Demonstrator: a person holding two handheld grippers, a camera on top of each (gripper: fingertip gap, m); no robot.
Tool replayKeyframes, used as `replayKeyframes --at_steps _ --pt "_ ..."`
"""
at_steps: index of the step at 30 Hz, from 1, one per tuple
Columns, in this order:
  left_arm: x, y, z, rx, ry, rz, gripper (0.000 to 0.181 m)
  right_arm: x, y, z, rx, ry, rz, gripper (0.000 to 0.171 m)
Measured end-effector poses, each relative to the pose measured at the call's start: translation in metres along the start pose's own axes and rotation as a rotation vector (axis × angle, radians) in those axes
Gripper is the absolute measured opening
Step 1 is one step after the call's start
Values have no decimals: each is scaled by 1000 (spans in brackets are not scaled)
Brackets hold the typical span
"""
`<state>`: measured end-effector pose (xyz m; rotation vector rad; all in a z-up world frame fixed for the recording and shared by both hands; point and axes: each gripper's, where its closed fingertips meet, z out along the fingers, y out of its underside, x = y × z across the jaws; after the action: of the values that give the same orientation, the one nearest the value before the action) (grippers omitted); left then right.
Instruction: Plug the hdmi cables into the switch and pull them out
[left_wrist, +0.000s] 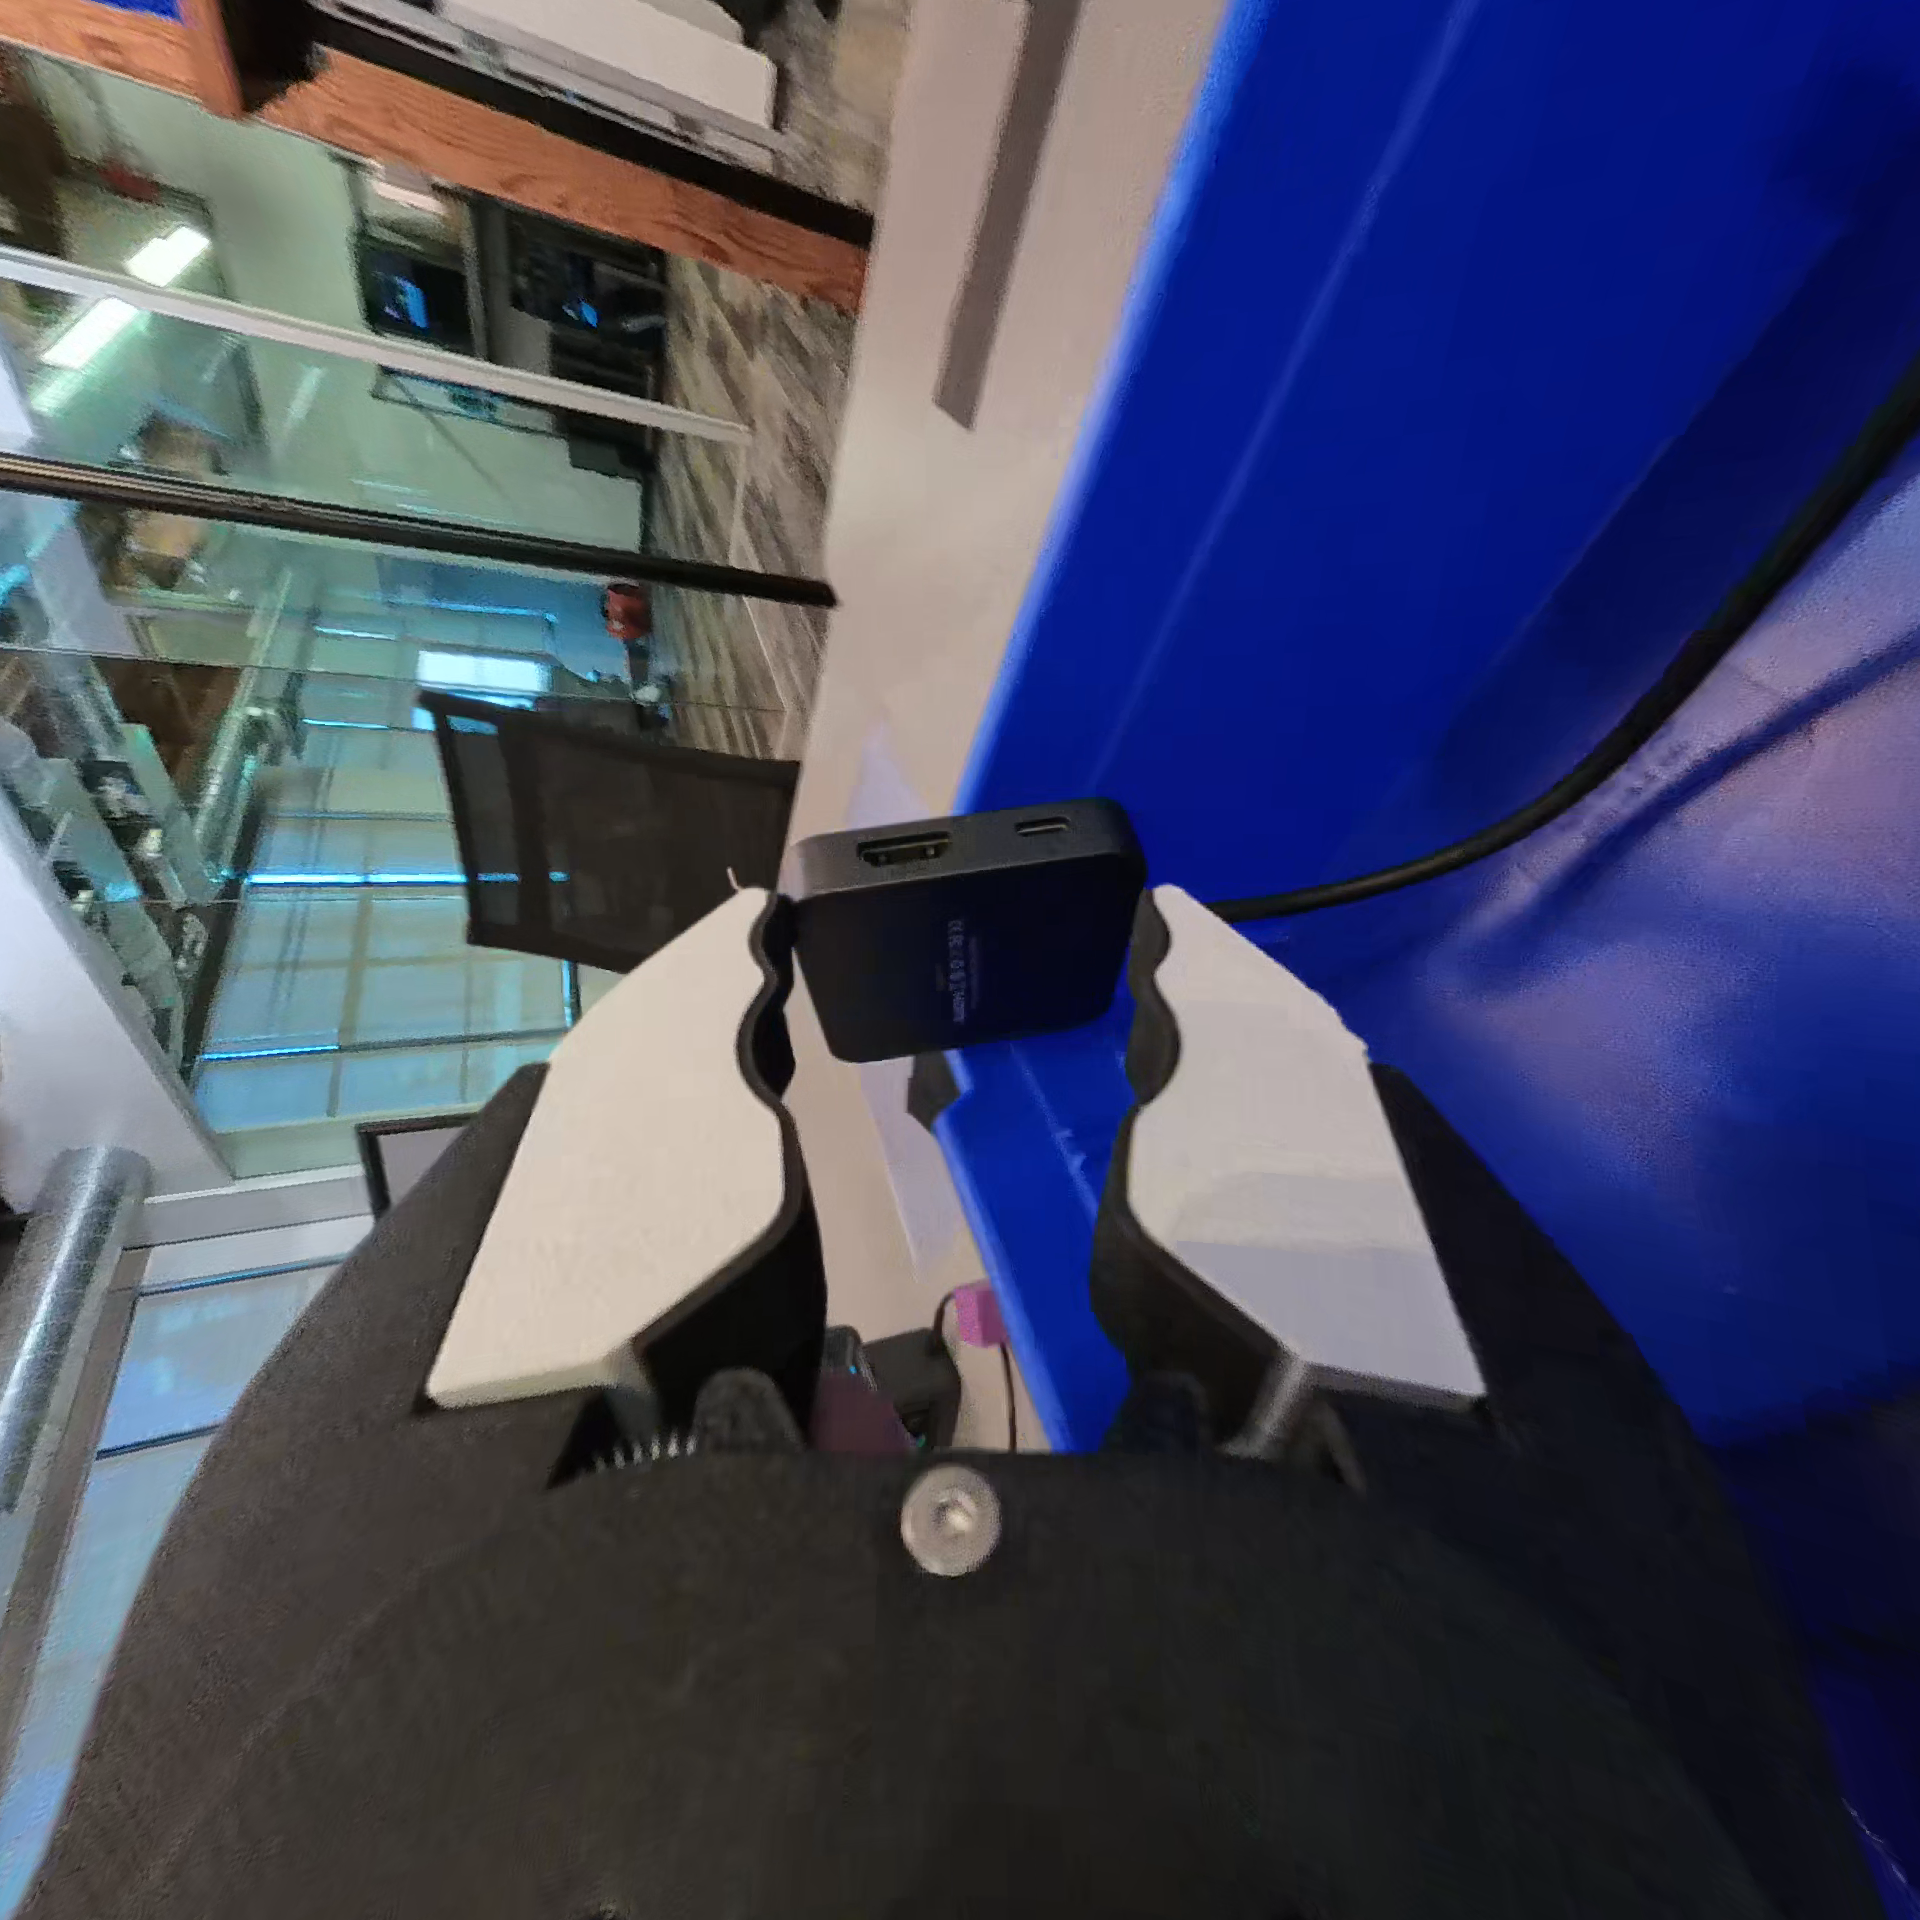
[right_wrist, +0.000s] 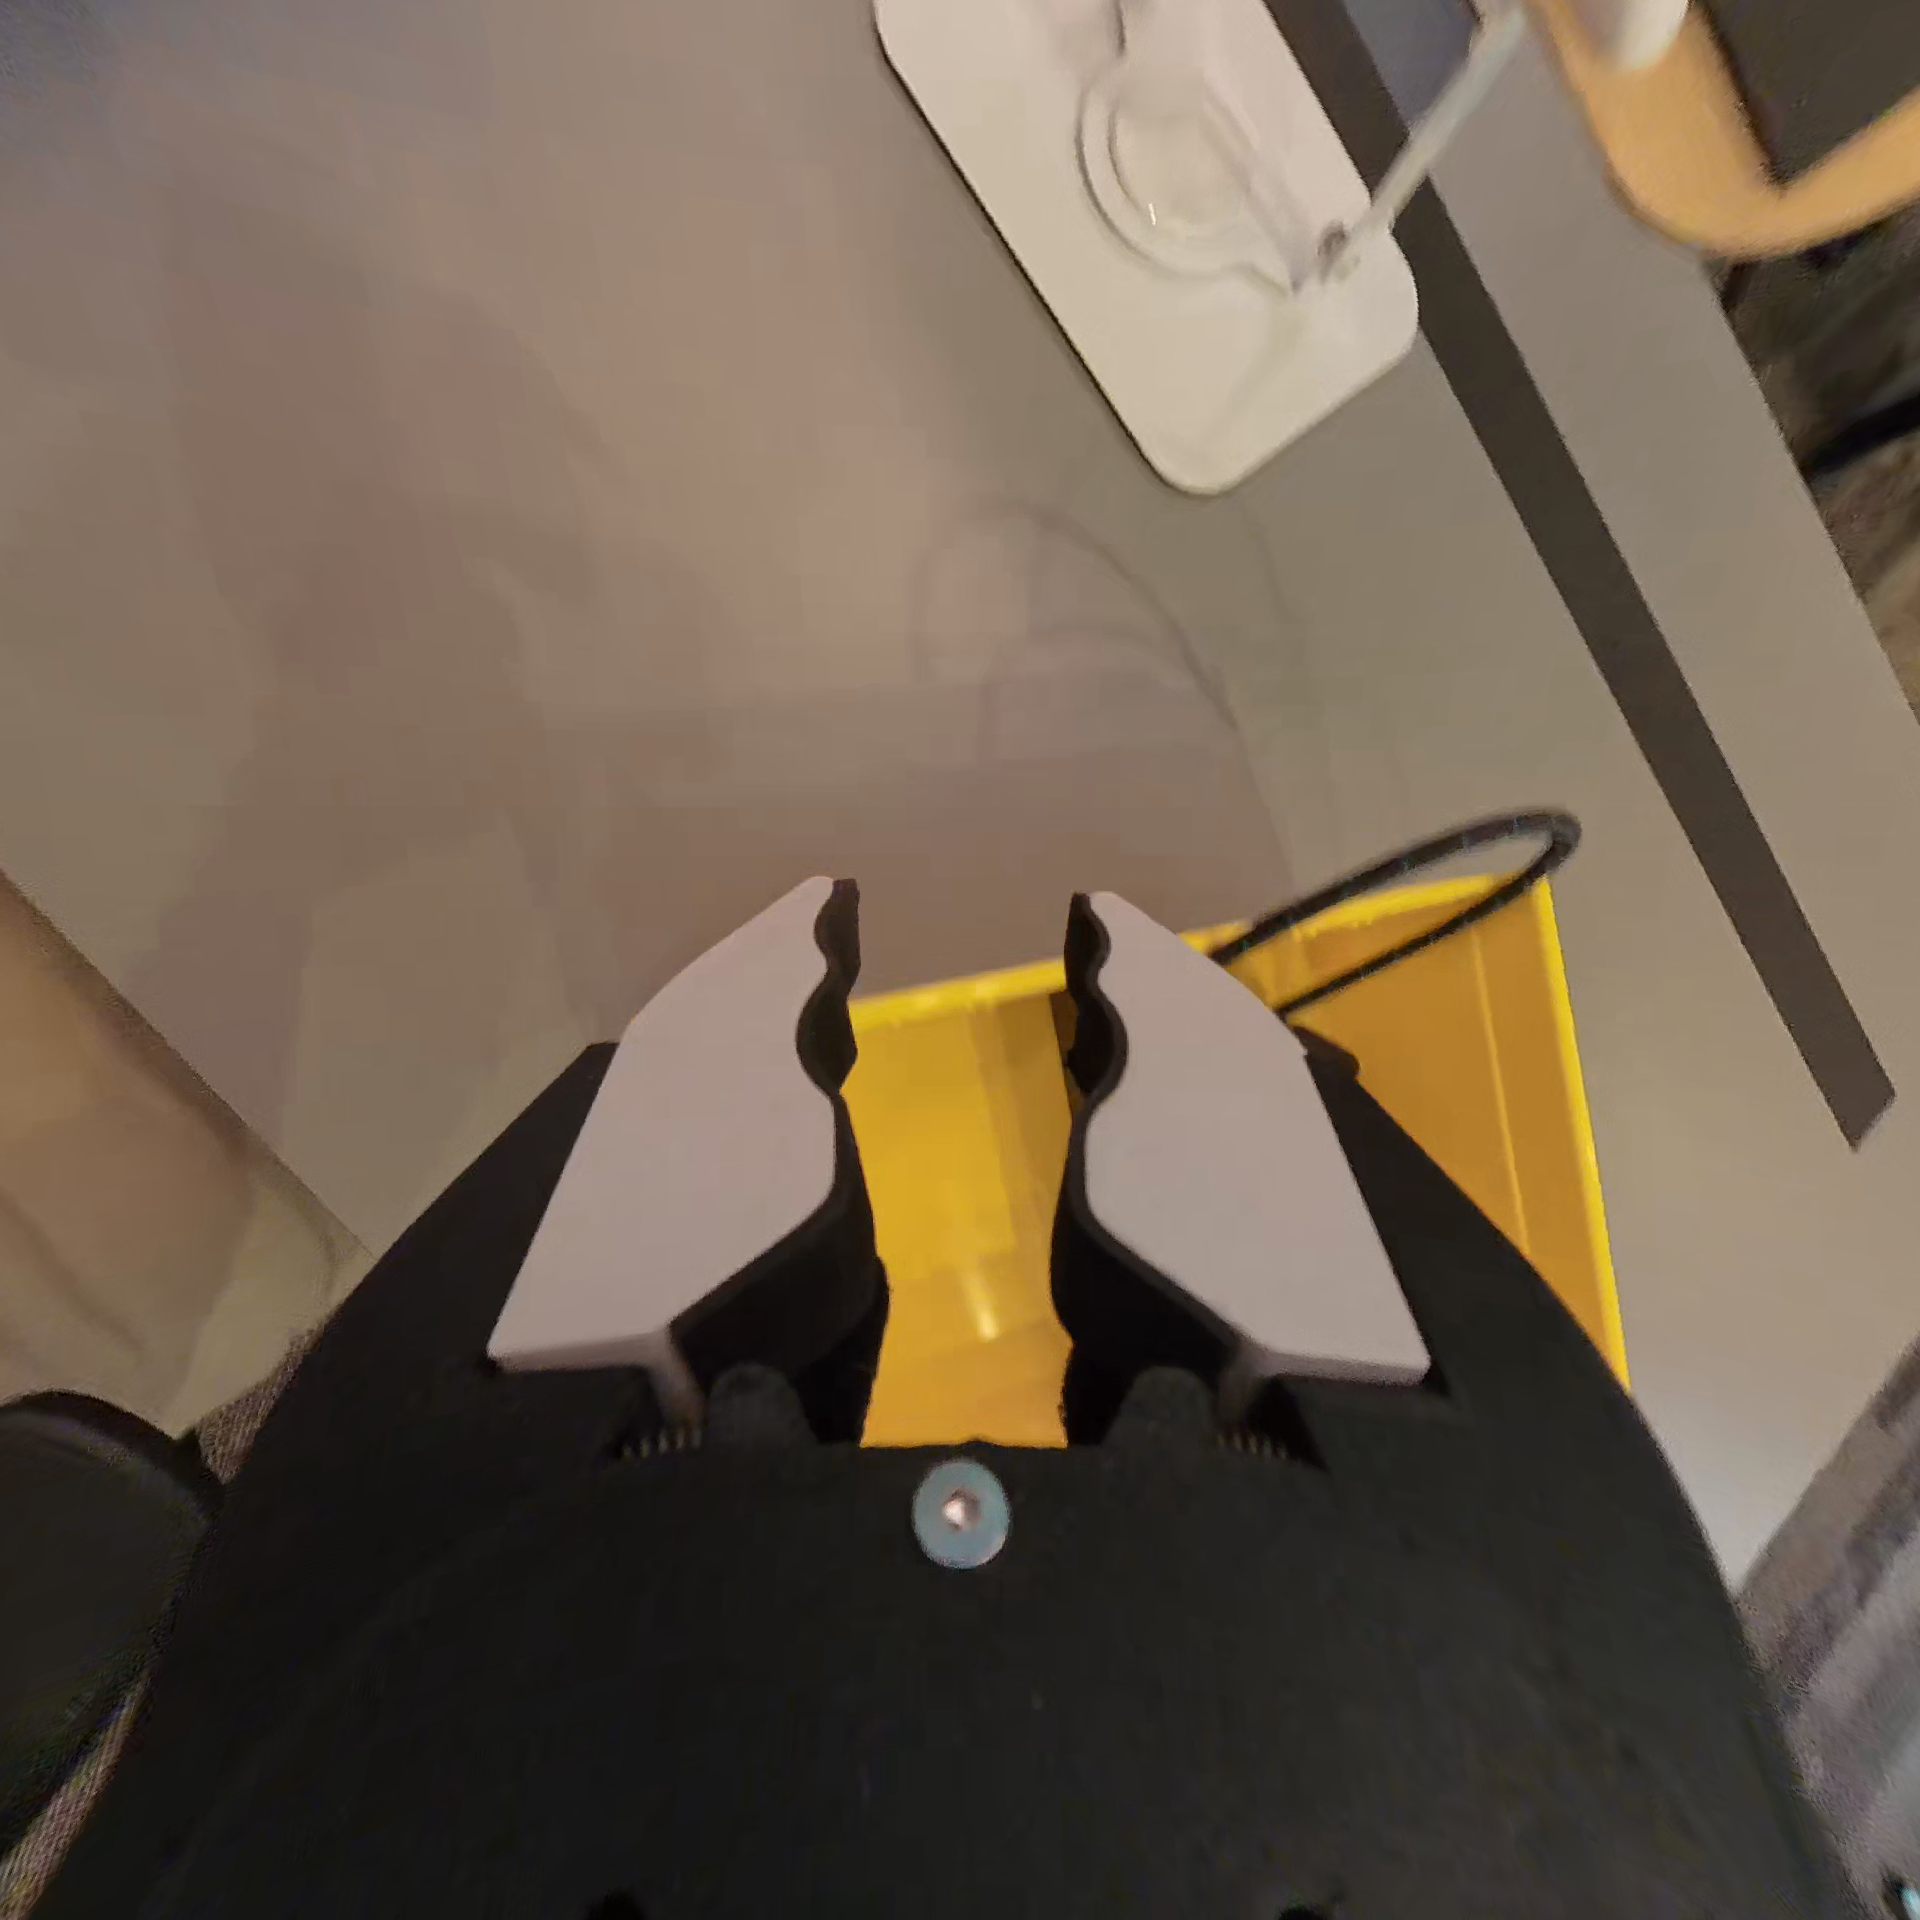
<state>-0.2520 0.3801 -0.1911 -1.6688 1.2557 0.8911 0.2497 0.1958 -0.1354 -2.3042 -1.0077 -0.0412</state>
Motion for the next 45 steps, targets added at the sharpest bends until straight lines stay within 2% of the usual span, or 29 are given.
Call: replayKeyframes --at_steps 2,5,7,11,13,15,18,21,27,29,31,34,39,42,44,45 --pt "-16 -4 -13 51 -69 -25 62 -18 -25 -2 92 -60 -9 40" --pt "-40 -20 -44 187 -165 -54 62 -57 -69 -6 246 -248 -4 46" --pt "-54 -35 -70 276 -227 -69 62 -81 -98 -10 342 -367 10 54" --pt "-75 -76 -129 482 -286 -137 62 -116 -152 -10 497 -497 -44 68" --pt "-80 -99 -157 593 -269 -193 62 -135 -171 -6 532 -523 -131 78" --pt "-83 -118 -176 668 -254 -226 62 -145 -189 0 570 -474 -232 84" --pt "-84 -146 -201 821 -176 -300 61 -156 -215 0 660 -446 -371 85" --pt "-88 -169 -226 958 -93 -381 61 -159 -233 -7 721 -504 -405 86" --pt "-81 -209 -265 1183 158 -502 61 -158 -250 -42 873 -596 -467 85" --pt "-73 -218 -273 1243 257 -525 61 -162 -238 -54 863 -708 -502 79" --pt "-69 -223 -281 1292 336 -561 61 -157 -229 -62 856 -807 -462 82" --pt "-61 -230 -294 1358 456 -619 61 -152 -221 -43 799 -717 -472 91" --pt "-37 -245 -304 1383 566 -598 61 -181 -218 -33 766 -656 -571 102" --pt "-25 -251 -307 1393 625 -605 61 -200 -215 -31 766 -655 -633 94" --pt "-20 -254 -307 1399 647 -628 61 -206 -212 -29 761 -637 -668 79" --pt "-19 -254 -306 1406 656 -637 61 -207 -211 -28 757 -638 -658 79"
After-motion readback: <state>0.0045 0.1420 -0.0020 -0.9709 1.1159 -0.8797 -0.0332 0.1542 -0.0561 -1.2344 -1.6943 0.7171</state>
